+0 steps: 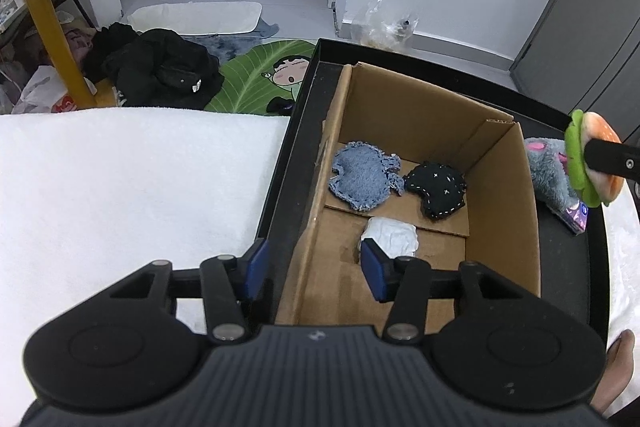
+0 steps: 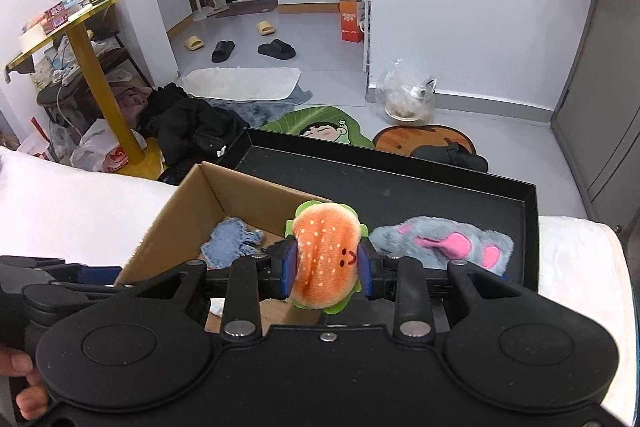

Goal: Organize soft objects
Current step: 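Carry the burger plush with the right tool into the box and release, then move the right tool to the grey mouse plush and close on it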

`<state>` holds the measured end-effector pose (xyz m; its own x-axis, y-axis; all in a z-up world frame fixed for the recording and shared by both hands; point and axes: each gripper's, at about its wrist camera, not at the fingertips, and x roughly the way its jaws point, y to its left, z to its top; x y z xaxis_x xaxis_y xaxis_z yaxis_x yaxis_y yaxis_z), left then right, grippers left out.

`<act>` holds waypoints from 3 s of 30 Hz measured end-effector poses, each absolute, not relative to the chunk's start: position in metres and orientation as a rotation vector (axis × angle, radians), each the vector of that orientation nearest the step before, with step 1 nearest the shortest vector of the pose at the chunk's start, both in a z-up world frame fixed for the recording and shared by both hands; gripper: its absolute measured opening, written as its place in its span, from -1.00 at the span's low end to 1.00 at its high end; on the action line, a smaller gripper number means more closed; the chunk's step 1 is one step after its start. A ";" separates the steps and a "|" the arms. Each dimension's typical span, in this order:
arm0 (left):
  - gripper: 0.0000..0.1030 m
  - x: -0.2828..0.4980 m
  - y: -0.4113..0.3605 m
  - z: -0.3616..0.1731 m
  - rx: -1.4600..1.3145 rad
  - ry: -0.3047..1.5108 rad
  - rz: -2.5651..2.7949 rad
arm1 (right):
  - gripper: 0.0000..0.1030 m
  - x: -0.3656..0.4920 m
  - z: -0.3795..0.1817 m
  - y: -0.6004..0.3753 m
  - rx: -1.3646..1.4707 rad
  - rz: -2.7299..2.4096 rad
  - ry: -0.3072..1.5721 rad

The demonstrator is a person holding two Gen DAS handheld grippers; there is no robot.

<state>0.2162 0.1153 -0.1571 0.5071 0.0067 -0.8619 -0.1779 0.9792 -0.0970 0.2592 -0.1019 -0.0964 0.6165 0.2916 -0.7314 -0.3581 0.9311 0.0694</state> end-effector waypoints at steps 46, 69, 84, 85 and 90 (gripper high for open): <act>-0.68 0.208 0.115 -0.156 -0.170 1.006 0.113 | 0.10 0.248 -0.099 -0.095 -0.171 0.337 0.811; -0.27 0.210 0.089 -0.149 -0.011 0.986 0.161 | 0.21 0.253 -0.117 -0.175 -0.085 0.329 0.817; 0.04 0.214 0.077 -0.153 0.051 1.007 0.147 | 0.73 0.268 -0.147 -0.180 -0.182 0.348 0.799; 0.05 0.214 0.077 -0.153 0.053 1.008 0.145 | 0.73 0.270 -0.150 -0.178 -0.196 0.348 0.797; 0.08 0.217 0.074 -0.155 0.075 1.018 0.150 | 0.84 0.282 -0.158 -0.171 -0.283 0.343 0.764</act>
